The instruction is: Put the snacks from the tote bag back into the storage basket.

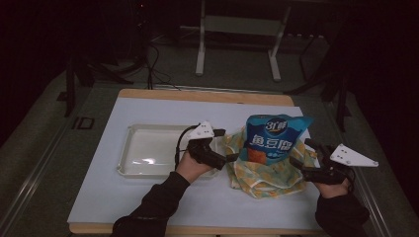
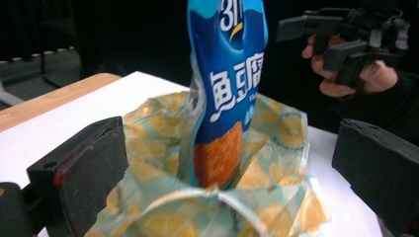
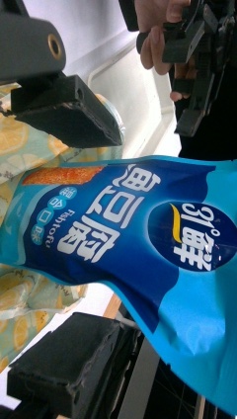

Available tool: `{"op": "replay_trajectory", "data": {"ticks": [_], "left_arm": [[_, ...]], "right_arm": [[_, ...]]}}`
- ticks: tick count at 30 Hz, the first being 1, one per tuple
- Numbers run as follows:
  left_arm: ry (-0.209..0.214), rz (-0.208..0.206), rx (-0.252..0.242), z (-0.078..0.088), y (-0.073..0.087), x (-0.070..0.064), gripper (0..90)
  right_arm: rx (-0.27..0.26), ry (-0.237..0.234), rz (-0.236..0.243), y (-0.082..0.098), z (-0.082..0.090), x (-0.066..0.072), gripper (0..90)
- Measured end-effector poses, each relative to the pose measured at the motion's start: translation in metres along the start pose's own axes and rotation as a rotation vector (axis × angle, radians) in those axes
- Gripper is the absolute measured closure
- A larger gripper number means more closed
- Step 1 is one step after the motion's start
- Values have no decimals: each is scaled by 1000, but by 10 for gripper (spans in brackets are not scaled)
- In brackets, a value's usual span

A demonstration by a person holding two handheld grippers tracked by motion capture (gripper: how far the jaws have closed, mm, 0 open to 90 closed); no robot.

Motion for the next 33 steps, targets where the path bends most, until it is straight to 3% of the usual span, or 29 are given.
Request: {"op": "replay_trajectory", "data": {"ticks": [10,22,27,33], "left_arm": [[26,9,13,-30,-3,3,12],[20,22,54,-54,1,6,73],[-14,34,76,-61,5,10,161],[-18,2,107,-72,9,4,391]], "right_arm": [[17,31,-14,4,-13,-8,139],[64,40,-36,16,-27,-15,194],[89,52,-57,21,-33,-16,300],[78,50,-61,23,-35,-14,343]]}}
Point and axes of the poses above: each handheld gripper's, and its own axes: z roughly backward along the jaws, y roughly out of its underside, x roughly to its left, the point moved 4 cm from there along -z, roughly forward along the jaws, and after that the axes turned 11 degrees about -x, right-handed, at the moved point
